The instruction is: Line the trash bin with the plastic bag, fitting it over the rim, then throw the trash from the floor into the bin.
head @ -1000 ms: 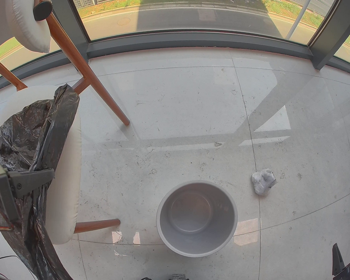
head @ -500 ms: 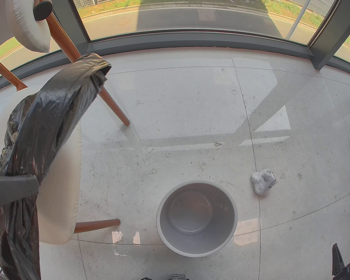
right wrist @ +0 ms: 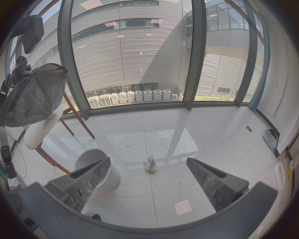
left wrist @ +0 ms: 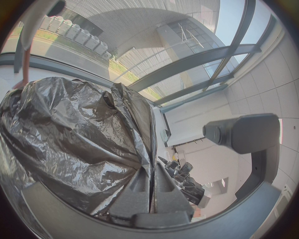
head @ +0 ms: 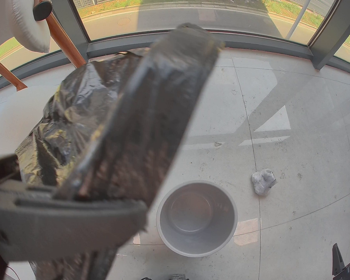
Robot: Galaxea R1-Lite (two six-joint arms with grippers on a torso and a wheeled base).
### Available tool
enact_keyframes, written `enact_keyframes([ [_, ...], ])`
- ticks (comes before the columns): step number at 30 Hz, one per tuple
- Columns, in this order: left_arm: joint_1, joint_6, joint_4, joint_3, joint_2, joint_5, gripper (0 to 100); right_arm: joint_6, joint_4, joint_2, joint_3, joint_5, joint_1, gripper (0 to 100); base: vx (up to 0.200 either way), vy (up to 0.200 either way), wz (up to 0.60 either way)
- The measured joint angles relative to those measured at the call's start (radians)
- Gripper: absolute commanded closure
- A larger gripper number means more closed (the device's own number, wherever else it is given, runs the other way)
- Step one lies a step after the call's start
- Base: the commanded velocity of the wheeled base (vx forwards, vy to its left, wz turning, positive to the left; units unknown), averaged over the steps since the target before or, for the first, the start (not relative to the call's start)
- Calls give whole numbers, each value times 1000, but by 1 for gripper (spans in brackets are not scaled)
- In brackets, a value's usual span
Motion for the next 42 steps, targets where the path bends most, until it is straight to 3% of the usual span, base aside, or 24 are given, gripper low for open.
enact_keyframes([
  [9,-167,-85,-7,-51,139,3,100,0,0,0,0,0,0,0,0,0,0],
  [14,-202,-90,-4,-59,207,11,100,0,0,0,0,0,0,0,0,0,0],
  [29,-139,-64,0,-43,310,2,100,1,0,0,0,0,0,0,0,0,0],
  [42,-37,3,-7,-11,329,-34,100,1,0,0,0,0,0,0,0,0,0],
])
